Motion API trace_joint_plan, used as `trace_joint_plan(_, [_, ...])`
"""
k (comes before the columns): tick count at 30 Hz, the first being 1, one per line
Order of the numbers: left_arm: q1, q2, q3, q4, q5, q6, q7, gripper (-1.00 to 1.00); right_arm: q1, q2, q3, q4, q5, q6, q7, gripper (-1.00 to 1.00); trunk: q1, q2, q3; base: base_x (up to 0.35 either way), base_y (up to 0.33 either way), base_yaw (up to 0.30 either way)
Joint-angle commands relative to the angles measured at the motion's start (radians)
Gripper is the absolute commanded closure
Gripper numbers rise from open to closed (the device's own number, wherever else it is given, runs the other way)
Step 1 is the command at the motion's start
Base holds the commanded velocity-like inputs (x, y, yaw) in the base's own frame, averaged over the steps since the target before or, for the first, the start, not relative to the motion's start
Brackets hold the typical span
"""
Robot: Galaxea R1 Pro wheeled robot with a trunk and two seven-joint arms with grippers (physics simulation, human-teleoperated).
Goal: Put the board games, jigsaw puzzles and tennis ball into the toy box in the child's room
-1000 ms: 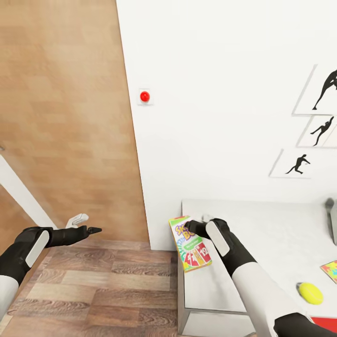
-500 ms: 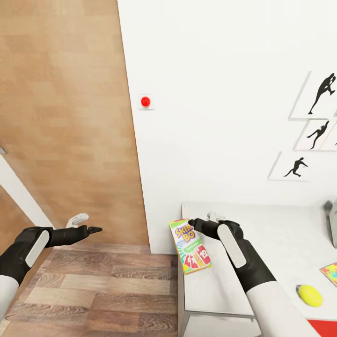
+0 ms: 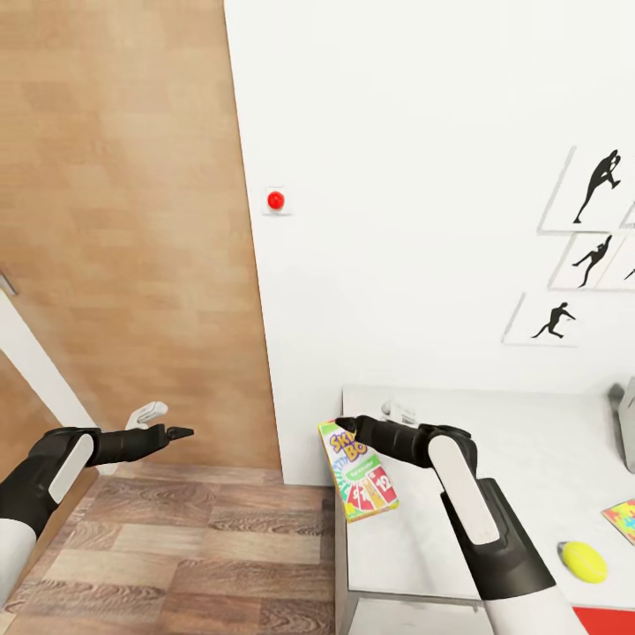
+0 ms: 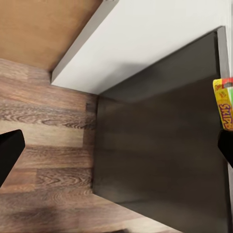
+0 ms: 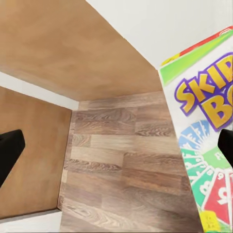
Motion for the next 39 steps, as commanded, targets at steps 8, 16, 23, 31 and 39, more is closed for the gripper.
trace_joint_plan(8, [-0.002,-0.007,0.002,0.001,0.002,0.010,-0.038,-1.00,0.007,-0.001,0.000,-0.021,-0.100,0.039,0.059,-1.00,0.001,-0.002,0.011,0.000,0.000,0.000])
trace_joint_plan(16, [-0.009,-0.017,0.002,0.080,0.002,0.008,-0.203,-1.00,0.027,-0.002,-0.002,-0.023,-0.103,0.039,0.196,-1.00,0.001,-0.002,0.023,0.000,0.000,0.000])
trace_joint_plan(23, [-0.013,-0.018,0.004,0.198,0.001,-0.019,-0.236,-1.00,0.056,-0.003,-0.017,-0.023,-0.095,0.031,0.263,-1.00,0.001,-0.002,0.026,0.000,0.000,0.000])
trace_joint_plan(31, [-0.013,-0.019,0.005,0.208,0.000,-0.026,-0.273,-1.00,0.061,-0.003,-0.095,-0.021,-0.102,0.039,0.278,-1.00,0.001,-0.002,0.026,0.000,-0.002,0.000])
trace_joint_plan(39, [-0.013,-0.019,0.005,0.208,0.000,-0.027,-0.286,-1.00,0.063,-0.071,-0.108,-0.021,-0.101,0.029,0.457,-1.00,0.001,-0.002,0.026,0.000,-0.221,0.000])
